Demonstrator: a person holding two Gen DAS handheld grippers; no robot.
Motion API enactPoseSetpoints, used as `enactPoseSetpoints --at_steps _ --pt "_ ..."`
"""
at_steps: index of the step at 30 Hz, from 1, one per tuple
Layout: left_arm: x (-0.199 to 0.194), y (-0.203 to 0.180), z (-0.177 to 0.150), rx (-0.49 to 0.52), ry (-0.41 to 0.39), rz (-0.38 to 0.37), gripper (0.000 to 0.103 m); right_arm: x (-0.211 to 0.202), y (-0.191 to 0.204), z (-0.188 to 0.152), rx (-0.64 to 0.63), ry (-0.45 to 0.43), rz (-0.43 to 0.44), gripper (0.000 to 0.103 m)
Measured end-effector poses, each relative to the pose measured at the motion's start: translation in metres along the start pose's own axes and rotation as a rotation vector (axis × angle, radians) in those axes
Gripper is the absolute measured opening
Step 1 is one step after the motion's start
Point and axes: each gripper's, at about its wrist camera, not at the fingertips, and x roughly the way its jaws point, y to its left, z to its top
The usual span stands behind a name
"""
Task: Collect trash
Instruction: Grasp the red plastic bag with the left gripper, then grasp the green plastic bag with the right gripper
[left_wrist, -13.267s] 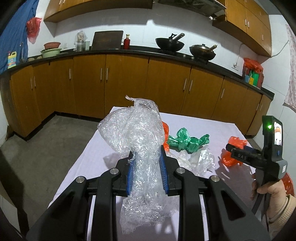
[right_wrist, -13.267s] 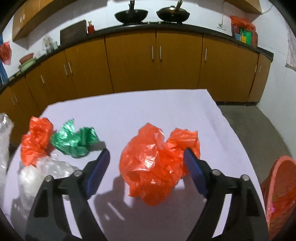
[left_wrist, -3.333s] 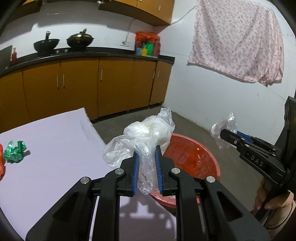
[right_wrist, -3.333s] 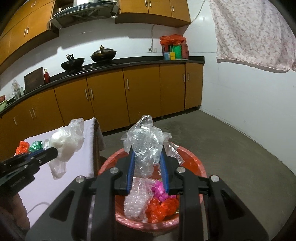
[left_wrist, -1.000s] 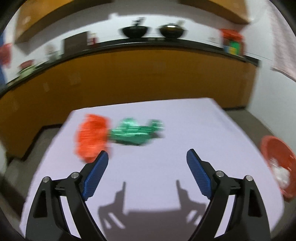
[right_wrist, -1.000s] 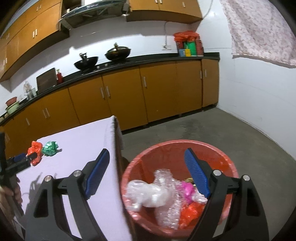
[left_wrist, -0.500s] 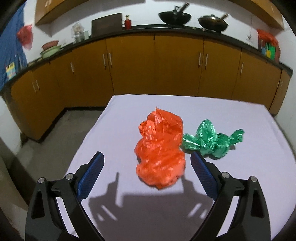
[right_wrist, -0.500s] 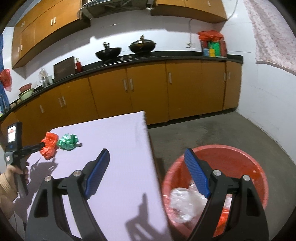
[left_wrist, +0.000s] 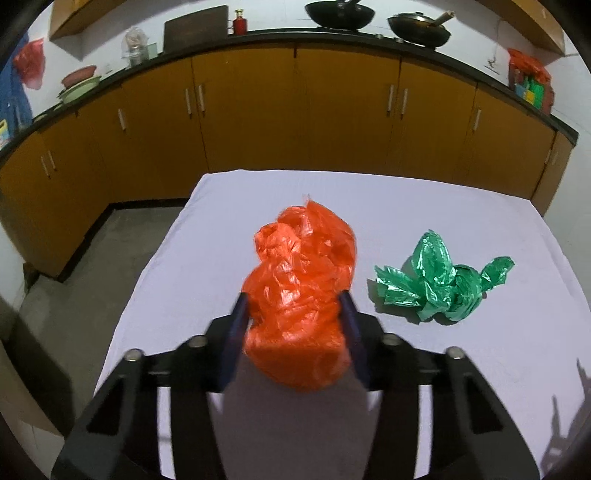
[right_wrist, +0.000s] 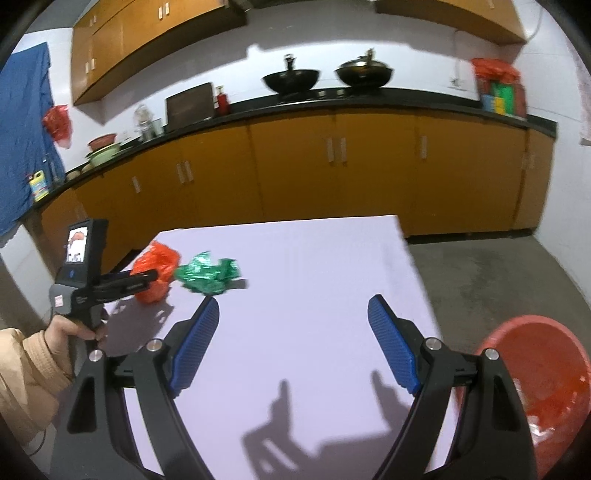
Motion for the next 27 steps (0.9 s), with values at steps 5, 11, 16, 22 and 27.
enactPoseSetpoints --at_steps 5,11,16,22,27 --pt "-0.011 0.008 -0.009 -0.002 -0.041 -0.018 0.027 0.031 0.027 0.015 -0.02 0.032 0.068 0.073" --pt "-0.036 0.043 -0.022 -0.08 -0.091 -0.015 0.027 0.08 0.06 0.028 -0.052 0.078 0.12 0.071" --pt "-0.056 0.075 -0.025 -0.159 -0.13 0.001 0.027 0.127 0.083 0.03 -0.069 0.127 0.114 0.071" --pt "-0.073 0.095 -0.029 -0.182 -0.16 0.029 0.027 0.181 0.079 0.035 0.025 0.195 0.085 0.071" --pt "-0.071 0.096 -0.032 -0.192 -0.15 0.031 0.027 0.21 0.071 0.027 0.078 0.264 0.08 0.052"
